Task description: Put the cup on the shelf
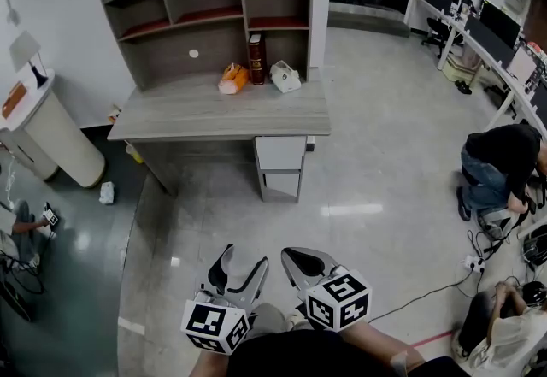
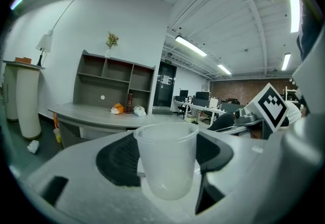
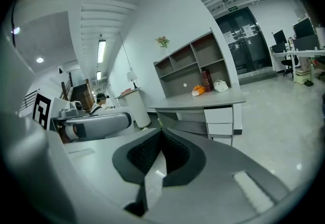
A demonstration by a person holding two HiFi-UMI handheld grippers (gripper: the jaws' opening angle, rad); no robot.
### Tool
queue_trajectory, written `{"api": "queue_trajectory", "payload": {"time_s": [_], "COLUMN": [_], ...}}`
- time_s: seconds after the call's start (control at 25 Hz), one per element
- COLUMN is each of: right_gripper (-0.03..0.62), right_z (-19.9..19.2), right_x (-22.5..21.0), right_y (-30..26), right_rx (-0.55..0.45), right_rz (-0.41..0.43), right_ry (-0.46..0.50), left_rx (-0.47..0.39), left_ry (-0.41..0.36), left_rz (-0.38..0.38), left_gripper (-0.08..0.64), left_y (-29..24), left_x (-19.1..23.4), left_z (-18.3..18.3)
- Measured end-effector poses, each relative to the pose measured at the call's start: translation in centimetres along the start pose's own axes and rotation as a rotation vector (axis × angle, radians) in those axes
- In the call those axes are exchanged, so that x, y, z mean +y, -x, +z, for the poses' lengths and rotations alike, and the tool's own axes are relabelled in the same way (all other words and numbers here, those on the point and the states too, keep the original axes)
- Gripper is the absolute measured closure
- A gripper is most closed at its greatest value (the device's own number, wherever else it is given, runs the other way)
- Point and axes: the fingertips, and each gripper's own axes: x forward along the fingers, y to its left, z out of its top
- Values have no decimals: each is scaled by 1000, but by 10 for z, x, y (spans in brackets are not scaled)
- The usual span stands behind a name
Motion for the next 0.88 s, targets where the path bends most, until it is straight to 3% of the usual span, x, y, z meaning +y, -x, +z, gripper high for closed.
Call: {"api": "queue_trajectory", "payload": {"time_s": [0.36,0.88], "right_gripper": [592,592], "right_z": [16,72], "right_x": [-26,-52], "right_y": [-37,-146], "right_rx": [5,26], "right_rz": [-25,-67], "right_ry": [-8,-13], "left_rx": [-6,16], "left_ry": [-19,-17], "left_rz": [-15,-89], "left_gripper": [275,275], "left_y": [-39,-111], "left_x": [34,128], "left_z": [15,56]}}
